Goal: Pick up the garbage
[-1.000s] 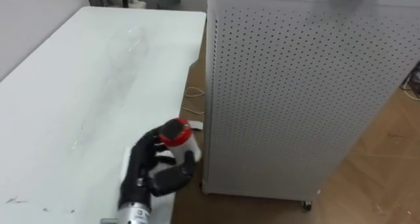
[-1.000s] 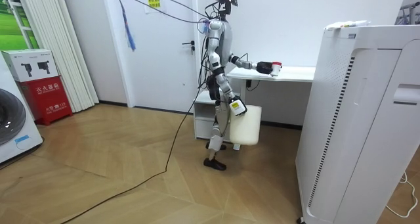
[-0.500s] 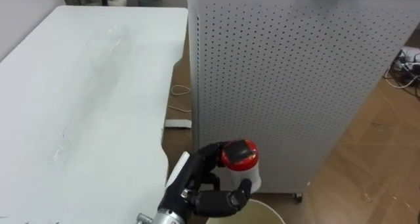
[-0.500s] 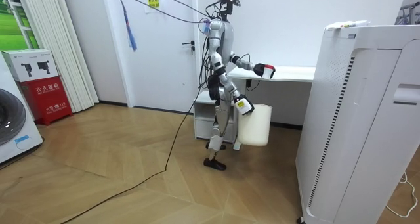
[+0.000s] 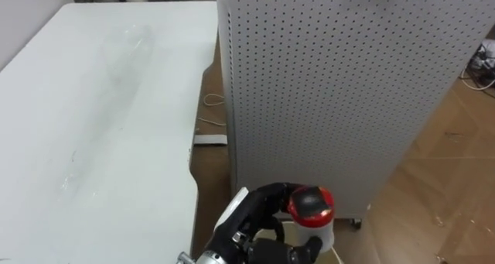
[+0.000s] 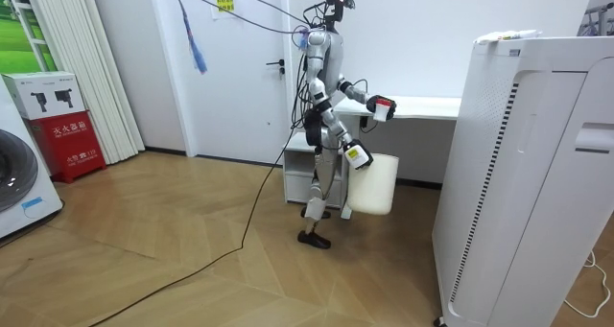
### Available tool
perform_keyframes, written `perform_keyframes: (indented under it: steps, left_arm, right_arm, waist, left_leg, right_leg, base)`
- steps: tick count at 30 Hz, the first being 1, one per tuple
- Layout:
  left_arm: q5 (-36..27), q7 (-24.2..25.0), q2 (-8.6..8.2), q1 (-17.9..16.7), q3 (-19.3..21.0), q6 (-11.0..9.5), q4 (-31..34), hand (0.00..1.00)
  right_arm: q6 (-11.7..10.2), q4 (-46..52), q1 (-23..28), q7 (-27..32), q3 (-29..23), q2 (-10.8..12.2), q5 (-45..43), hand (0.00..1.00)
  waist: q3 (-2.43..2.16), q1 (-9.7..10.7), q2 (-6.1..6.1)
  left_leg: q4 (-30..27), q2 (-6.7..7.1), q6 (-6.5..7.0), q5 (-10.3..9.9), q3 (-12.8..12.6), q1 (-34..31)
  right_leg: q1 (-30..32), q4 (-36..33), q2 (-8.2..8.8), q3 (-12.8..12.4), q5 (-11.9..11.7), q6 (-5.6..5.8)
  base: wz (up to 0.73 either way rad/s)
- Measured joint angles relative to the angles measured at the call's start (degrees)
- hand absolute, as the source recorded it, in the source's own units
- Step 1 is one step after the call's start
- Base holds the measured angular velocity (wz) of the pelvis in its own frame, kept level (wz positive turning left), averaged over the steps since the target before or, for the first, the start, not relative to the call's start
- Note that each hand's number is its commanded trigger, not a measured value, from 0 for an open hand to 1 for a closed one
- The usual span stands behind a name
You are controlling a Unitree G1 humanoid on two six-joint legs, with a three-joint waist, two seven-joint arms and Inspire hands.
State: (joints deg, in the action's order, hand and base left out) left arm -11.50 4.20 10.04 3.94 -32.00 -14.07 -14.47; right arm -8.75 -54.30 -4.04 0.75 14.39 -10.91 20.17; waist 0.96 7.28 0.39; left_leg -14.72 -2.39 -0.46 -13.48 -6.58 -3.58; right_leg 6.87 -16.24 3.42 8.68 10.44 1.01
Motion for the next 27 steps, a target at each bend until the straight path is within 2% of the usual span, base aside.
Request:
perform_keyframes:
  steps: [1, 11, 14, 24, 27]
  left_arm:
    - [0.0, 0.01, -0.01, 0.0, 0.0, 0.0, 0.0, 0.0]
    - [-0.01, 0.13, -0.43, 0.0, -0.21, 0.0, 0.03, 0.0]
    - [0.0, 0.08, -0.41, -0.01, -0.22, -0.02, 0.37, 0.0]
    - [0.22, 0.02, -0.17, -0.01, -0.16, -0.08, 2.32, 0.0]
    - [2.47, -0.23, 0.17, -0.01, 0.36, -0.08, 3.35, 0.0]
  right_arm:
    - [0.0, 0.01, 0.0, 0.01, 0.0, 0.0, -0.01, 1.0]
    - [-0.05, 0.25, 0.03, 1.97, -0.03, -0.03, 0.02, 1.0]
    - [-0.05, 0.25, 0.26, 2.4, 0.04, 0.2, -0.03, 1.0]
    - [-0.08, 0.59, 0.36, 3.93, 0.03, -0.23, 0.11, 1.0]
    - [-0.08, 1.19, 0.36, 4.24, -0.02, -0.23, 0.14, 1.0]
  waist:
    - [0.0, 0.12, 0.01]
    - [0.03, 0.45, 0.23]
    - [0.14, 0.43, 0.65]
    - [0.29, 0.33, 0.32]
    - [0.29, 0.3, 0.12]
  left_leg:
    - [0.0, 0.0, 0.0, 0.0, 0.0, 0.01]
    - [0.17, -0.03, 0.03, 0.02, -0.32, 0.75]
    - [0.25, 0.01, 0.03, 0.03, -0.46, 0.97]
    - [0.41, 0.01, 0.1, 0.1, -1.18, 1.18]
    - [0.45, 0.02, 0.1, 0.1, -1.26, 1.16]
  right_leg:
    - [-0.01, 0.0, 0.0, -0.02, 0.0, 0.0]
    - [-0.44, -0.12, -0.08, -0.35, 0.0, 0.0]
    - [-0.53, -0.28, -0.01, -0.46, 0.0, 0.0]
    - [-0.25, -0.52, 0.05, -0.82, 0.0, 0.0]
    - [-0.07, -0.53, 0.03, -0.95, 0.0, 0.01]
  base:
    - [0.0]
    - [-0.02]
    - [-0.02]
    - [-0.02]
    - [-0.04]
